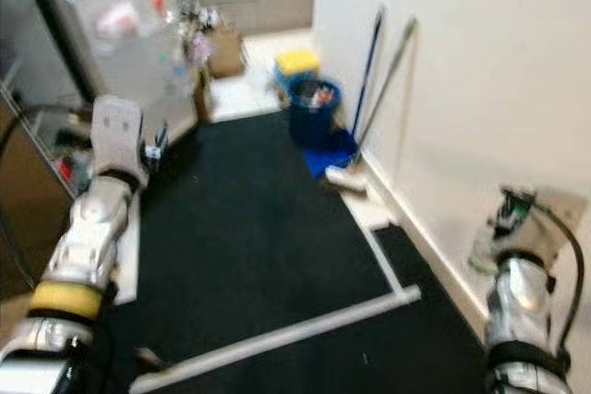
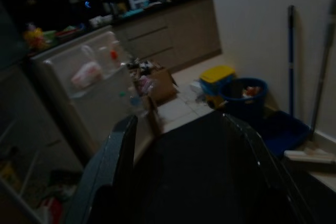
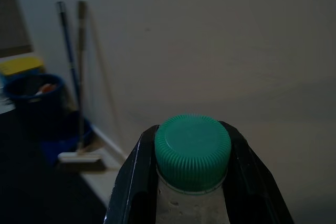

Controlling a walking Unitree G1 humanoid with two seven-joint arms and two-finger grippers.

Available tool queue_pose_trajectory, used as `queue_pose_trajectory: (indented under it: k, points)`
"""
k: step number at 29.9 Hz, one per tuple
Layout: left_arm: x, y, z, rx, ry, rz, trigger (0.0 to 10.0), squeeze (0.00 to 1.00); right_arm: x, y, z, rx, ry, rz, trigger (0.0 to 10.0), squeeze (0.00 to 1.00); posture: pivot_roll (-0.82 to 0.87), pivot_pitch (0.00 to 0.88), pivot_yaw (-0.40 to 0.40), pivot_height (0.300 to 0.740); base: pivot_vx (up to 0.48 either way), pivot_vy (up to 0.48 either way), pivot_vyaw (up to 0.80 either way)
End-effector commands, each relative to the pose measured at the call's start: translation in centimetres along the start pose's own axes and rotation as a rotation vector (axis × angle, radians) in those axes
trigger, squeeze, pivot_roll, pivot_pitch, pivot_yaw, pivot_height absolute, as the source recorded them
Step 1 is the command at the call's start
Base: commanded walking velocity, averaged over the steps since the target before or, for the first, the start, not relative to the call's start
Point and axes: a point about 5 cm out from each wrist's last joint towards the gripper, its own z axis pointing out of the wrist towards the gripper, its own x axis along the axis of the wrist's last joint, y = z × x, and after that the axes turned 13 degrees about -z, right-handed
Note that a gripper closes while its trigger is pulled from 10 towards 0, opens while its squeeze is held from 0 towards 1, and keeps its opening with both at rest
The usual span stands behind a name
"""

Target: Restocking fridge

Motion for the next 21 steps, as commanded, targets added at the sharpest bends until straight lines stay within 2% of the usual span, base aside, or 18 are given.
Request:
queue_pose_trajectory:
  k: [1,9,21]
  points:
    - [-0.10,0.11,-0.02,-0.002,-0.013,-0.019,10.0,0.00,0.03,-0.26,-0.05,0.003,0.007,0.008,10.0,0.00,0.05,0.000,-0.008,0.740,0.000,0.000,0.00]
    - [-0.13,0.03,-0.06,-0.011,-0.006,-0.016,10.0,0.00,-0.01,-0.91,-0.19,0.038,0.017,0.006,10.0,0.00,0.05,0.000,-0.009,0.740,0.000,0.000,0.00]
    - [-0.15,0.01,-0.11,-0.013,-0.003,-0.017,10.0,0.00,-0.03,-1.10,-0.23,0.050,0.019,-0.001,10.0,0.00,0.05,0.000,-0.009,0.740,0.387,0.000,0.00]
